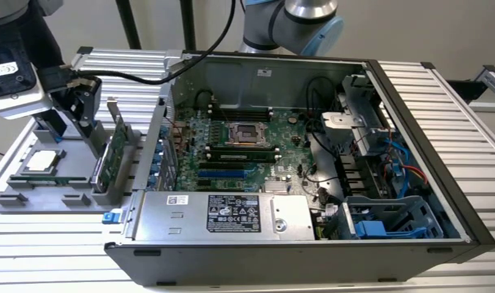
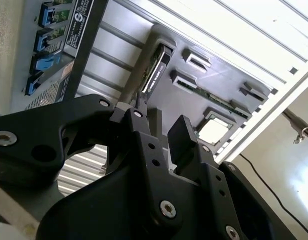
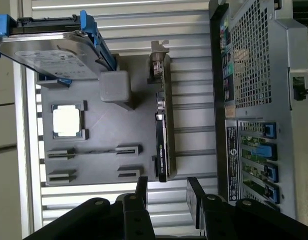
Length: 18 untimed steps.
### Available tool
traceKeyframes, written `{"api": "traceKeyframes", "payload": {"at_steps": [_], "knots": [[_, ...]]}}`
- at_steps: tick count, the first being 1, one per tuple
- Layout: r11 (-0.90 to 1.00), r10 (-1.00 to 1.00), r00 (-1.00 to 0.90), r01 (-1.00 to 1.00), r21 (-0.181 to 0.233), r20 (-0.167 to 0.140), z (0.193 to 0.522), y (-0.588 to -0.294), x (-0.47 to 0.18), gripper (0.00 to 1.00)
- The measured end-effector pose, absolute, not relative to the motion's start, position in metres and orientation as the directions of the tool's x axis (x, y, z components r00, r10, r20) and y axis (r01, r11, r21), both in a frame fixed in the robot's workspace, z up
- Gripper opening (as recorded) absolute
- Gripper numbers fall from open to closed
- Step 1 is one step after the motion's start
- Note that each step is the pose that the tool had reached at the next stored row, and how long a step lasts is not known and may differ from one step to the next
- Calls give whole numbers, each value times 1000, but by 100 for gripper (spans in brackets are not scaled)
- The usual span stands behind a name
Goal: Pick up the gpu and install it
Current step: 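Pick up the gpu and move the gpu toward the slot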
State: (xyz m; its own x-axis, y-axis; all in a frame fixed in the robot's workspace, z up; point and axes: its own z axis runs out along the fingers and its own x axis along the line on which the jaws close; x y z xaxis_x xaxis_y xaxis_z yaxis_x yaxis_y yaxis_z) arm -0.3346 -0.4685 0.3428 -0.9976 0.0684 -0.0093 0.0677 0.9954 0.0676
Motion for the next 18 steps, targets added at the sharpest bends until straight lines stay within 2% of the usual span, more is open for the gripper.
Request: {"api": "traceKeyframes", "payload": {"at_steps": [18], "knots": [[996,66,-998,65,68,-9,330,-466,-335,100]]}}
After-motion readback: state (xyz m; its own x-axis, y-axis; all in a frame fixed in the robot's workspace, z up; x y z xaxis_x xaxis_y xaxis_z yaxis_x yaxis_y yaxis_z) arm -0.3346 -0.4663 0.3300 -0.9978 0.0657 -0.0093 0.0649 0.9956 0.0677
